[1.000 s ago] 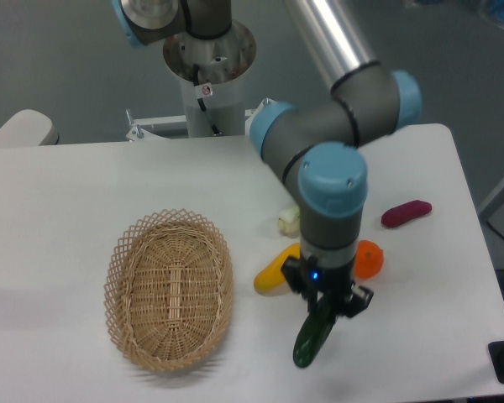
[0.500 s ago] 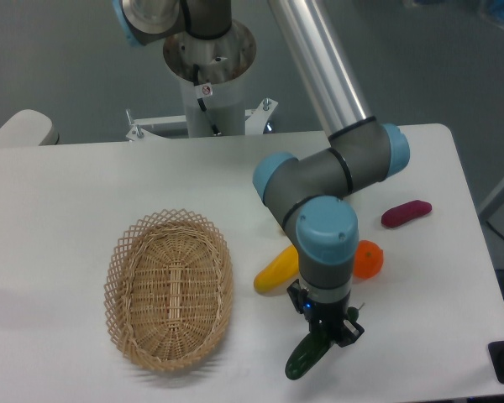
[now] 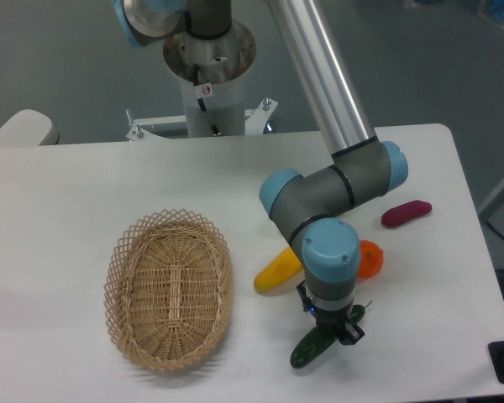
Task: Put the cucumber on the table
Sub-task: 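Set the cucumber down on the table beside the yellow pepper, then open the gripper to release the cucumber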
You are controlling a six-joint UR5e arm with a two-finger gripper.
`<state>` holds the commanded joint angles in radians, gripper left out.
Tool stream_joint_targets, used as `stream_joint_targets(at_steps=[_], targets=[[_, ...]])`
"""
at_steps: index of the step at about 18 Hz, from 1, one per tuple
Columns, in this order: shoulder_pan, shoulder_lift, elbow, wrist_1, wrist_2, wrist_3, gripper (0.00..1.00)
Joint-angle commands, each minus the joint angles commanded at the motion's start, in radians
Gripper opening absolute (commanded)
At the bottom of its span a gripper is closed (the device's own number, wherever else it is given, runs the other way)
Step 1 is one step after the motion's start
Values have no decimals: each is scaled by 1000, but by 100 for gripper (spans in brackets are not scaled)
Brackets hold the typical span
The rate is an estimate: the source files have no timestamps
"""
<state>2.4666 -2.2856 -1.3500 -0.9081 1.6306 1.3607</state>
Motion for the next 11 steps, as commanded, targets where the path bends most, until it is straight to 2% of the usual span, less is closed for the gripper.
stream_joint_targets(at_steps=[3,7,11], targets=[[0,21,17,-3,2,0,99],[26,90,29,-23,-2,6,99],[81,155,46,-149,-9,43,97]])
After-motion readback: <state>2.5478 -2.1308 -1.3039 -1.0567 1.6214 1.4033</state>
